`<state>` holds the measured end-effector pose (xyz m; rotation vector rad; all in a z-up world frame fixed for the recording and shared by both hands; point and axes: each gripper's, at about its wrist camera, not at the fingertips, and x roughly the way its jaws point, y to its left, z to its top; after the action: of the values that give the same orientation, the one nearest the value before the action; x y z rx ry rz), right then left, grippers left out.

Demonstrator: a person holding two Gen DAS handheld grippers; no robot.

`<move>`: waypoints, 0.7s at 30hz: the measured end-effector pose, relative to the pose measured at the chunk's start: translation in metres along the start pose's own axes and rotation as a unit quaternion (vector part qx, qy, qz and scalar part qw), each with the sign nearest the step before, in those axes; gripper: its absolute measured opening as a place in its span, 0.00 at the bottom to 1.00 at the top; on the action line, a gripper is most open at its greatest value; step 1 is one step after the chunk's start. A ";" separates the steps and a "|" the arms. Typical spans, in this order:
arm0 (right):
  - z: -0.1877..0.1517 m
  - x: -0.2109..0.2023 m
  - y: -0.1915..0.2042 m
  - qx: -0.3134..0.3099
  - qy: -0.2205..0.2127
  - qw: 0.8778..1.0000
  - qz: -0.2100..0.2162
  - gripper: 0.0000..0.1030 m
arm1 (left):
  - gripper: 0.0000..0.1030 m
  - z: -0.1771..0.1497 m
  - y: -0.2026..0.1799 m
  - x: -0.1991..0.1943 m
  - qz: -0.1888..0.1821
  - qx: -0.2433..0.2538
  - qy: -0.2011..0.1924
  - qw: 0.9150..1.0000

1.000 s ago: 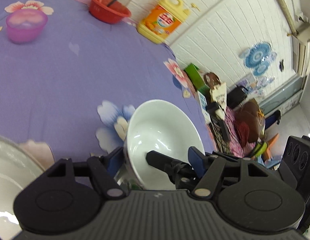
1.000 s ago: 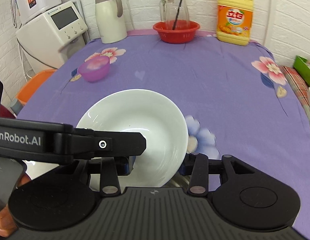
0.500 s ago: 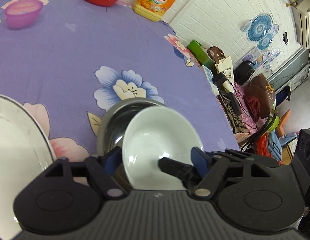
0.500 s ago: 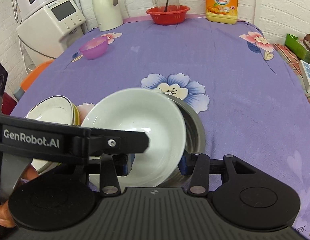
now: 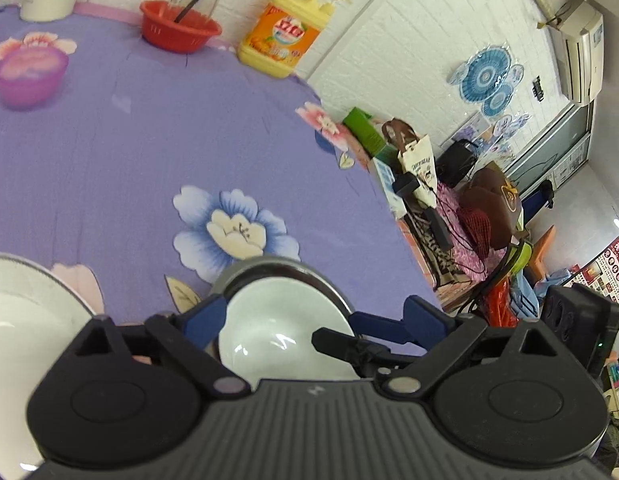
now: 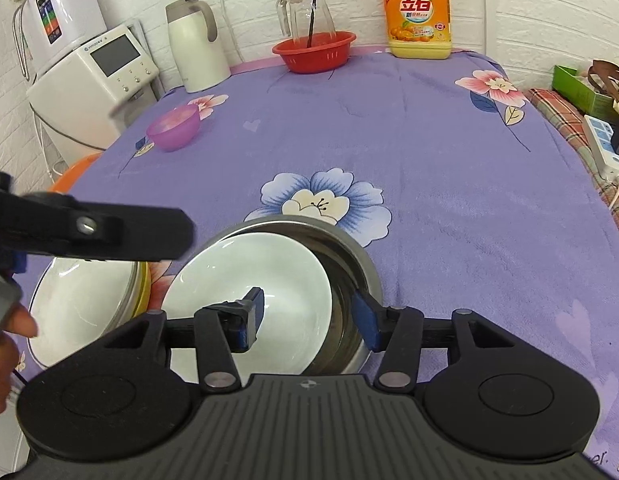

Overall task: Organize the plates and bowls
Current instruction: 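Move the left gripper to the pink plastic bowl and grasp its rim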

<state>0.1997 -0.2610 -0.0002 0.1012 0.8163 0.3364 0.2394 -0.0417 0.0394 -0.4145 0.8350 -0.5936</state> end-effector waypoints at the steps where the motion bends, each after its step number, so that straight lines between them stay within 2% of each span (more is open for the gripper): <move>1: 0.001 0.000 0.000 0.000 -0.002 1.000 -0.001 0.85 | 0.95 0.002 0.001 -0.004 0.005 0.002 -0.006 1.000; 5: 0.009 -0.003 0.004 -0.006 -0.014 1.000 -0.006 0.98 | 0.96 0.013 0.011 -0.013 0.027 0.012 -0.022 0.999; 8: 0.016 -0.002 0.009 -0.015 -0.020 1.000 -0.005 0.99 | 0.96 0.021 0.027 -0.019 0.046 0.015 -0.016 0.999; 12: 0.029 0.005 0.018 -0.032 -0.025 0.999 0.000 1.00 | 0.96 0.039 0.057 -0.036 0.106 0.040 -0.023 0.993; 18: 0.061 0.027 0.043 -0.073 -0.035 0.997 0.006 1.00 | 0.97 0.071 0.119 -0.067 0.175 0.026 -0.051 0.983; 21: 0.077 0.041 0.058 -0.098 -0.038 0.994 0.010 1.00 | 0.97 0.086 0.149 -0.077 0.196 0.003 -0.066 0.978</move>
<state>0.2671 -0.1894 0.0359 -0.0619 0.7031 0.4271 0.3145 0.1307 0.0518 -0.2699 0.7608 -0.1990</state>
